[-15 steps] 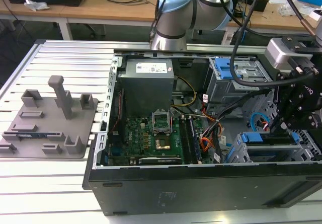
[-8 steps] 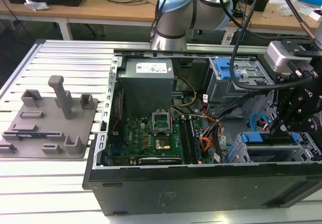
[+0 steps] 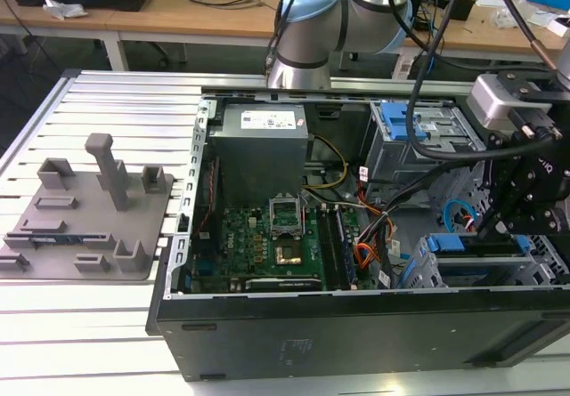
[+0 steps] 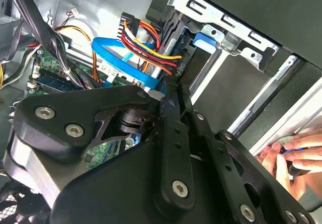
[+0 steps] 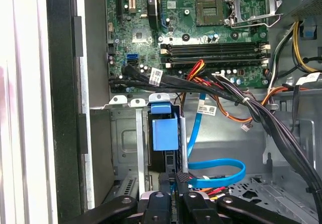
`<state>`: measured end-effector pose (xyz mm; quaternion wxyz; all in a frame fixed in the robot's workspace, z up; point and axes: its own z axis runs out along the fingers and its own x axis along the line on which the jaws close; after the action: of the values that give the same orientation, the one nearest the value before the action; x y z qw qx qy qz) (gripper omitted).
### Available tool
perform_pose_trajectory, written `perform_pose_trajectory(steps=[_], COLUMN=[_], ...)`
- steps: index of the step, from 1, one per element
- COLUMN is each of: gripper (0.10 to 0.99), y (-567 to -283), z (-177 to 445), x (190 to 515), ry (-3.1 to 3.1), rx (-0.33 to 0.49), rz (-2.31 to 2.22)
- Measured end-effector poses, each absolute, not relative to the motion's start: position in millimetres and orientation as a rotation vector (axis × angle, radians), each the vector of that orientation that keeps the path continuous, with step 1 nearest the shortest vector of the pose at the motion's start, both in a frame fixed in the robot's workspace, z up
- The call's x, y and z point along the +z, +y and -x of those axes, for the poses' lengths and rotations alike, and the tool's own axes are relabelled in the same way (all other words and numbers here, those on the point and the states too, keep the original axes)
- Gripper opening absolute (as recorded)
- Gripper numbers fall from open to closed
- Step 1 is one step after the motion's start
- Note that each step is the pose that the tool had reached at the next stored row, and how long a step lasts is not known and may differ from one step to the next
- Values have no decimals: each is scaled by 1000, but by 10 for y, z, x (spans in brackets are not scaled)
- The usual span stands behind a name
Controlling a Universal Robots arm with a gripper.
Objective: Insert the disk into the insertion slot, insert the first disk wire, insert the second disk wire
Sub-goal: 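Insert the second disk wire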
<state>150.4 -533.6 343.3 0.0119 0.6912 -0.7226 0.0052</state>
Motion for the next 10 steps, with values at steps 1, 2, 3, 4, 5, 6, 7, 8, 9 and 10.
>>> perform_pose_trajectory(steps=[1, 2, 3, 4, 5, 6, 7, 8, 9, 10], gripper=[161, 161, 161, 161, 161, 161, 161, 161, 161, 161], y=[-5336, -5337, -5336, -5336, -5336, -5336, -5336, -5336, -5336, -5336], z=[-1504, -1504, -1504, -1504, -1504, -1504, -1504, -1504, -1504, -1504], x=[3459, 3489, 3538, 3538, 3539, 3540, 3540, 3540, 3540, 3539], ry=[-2253, -2252, -2252, -2252, -2252, -2252, -2252, -2252, -2252, -2252], rx=[16, 18, 18, 18, 18, 18, 18, 18, 18, 18], rz=[-2155, -2154, -2154, -2155, -2154, -2154, -2154, -2154, -2154, -2154])
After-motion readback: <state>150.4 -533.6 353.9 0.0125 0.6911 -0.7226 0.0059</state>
